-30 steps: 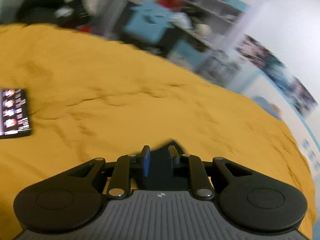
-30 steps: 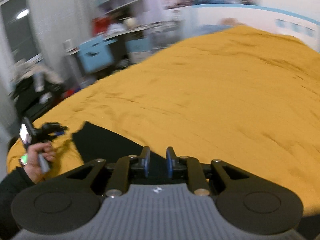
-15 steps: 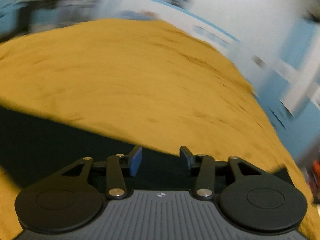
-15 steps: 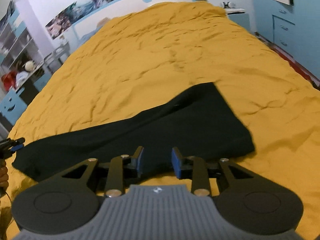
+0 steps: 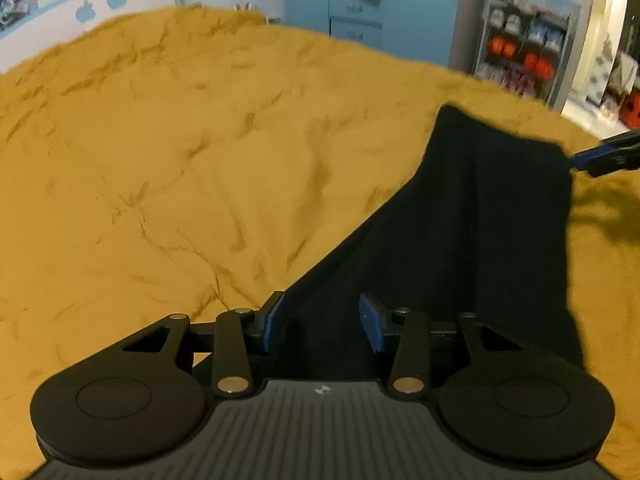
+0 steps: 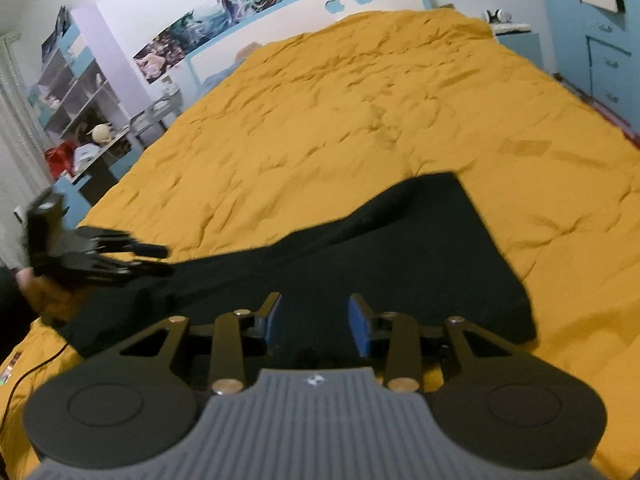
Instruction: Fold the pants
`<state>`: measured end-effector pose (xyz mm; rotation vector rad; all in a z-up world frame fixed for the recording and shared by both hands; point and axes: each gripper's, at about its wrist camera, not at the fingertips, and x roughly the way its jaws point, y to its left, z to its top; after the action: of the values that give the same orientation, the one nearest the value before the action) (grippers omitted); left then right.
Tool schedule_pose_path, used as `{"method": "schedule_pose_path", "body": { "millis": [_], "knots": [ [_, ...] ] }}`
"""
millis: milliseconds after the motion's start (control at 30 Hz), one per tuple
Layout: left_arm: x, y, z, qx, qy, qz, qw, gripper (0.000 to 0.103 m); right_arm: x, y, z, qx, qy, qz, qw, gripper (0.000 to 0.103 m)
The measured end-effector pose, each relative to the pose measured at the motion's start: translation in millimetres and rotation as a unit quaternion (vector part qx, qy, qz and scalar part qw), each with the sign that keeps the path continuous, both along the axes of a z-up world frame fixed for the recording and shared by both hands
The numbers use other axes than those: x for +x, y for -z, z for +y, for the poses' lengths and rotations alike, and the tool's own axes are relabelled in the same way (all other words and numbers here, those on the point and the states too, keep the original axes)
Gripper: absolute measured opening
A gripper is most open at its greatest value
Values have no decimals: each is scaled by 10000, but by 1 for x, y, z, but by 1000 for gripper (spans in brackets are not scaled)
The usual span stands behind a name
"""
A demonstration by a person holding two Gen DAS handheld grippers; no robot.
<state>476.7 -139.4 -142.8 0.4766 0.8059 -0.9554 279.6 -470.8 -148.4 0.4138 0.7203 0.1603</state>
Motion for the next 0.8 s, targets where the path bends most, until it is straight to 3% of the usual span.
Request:
{"method": "schedule_pose_path", "body": {
  "millis": [67,133,200,400,467,567,633,733,800],
  "knots": [
    [8,9,-7,148,45,140,9998,42,-3,7,0,107,-31,32,9999,34],
    [10,17,-11,390,53,196,9990,0,-3,13,-1,172,-37,72,9998,34],
    [16,15,-9,356,-75,188,9992,0,-3,18,-3,235,-18,90,9997,34],
    [40,-8,20,-628,-812,454,9937,0,-3,24,-1,387,-8,68,9992,34],
    [45,-8,23,-777,-778,642,9919,0,-3,24,2,410,-39,56,9991,34],
    [39,-2,15,-695,-206,885,9934,0,-2,24,8,415,-101,52,9991,34],
    [31,3,5,-408,-34,638,9971,8,0,24,10,428,-146,46,9990,34],
    [28,11,-4,-159,72,571,9982,28,0,26,13,484,-168,67,9987,34],
    [25,15,-9,-76,180,516,9985,29,0,27,14,509,-184,83,9985,34]
  ]
}}
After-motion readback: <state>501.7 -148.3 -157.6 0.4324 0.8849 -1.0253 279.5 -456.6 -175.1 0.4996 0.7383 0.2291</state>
